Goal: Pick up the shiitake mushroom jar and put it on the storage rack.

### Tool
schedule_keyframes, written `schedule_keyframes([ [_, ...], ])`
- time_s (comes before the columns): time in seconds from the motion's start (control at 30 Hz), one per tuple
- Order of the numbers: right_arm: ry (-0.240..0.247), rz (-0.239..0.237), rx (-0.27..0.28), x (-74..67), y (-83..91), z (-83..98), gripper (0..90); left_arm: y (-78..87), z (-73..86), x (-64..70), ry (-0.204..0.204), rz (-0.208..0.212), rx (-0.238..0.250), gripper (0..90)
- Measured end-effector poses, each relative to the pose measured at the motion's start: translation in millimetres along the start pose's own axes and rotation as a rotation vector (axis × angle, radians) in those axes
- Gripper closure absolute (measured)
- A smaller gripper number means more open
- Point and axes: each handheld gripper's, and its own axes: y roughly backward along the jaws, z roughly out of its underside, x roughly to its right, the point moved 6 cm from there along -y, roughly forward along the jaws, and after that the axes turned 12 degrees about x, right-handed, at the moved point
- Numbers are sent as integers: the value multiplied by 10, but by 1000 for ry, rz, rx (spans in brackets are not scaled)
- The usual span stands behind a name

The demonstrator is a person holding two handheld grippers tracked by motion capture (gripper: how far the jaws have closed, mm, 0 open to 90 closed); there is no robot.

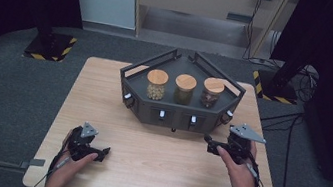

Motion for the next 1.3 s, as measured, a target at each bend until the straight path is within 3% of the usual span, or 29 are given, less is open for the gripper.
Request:
schedule_keyframes([
  [1.3, -10, -8, -99, 0, 68, 417, 17, 1, 0, 4, 1, -2, 0, 0],
])
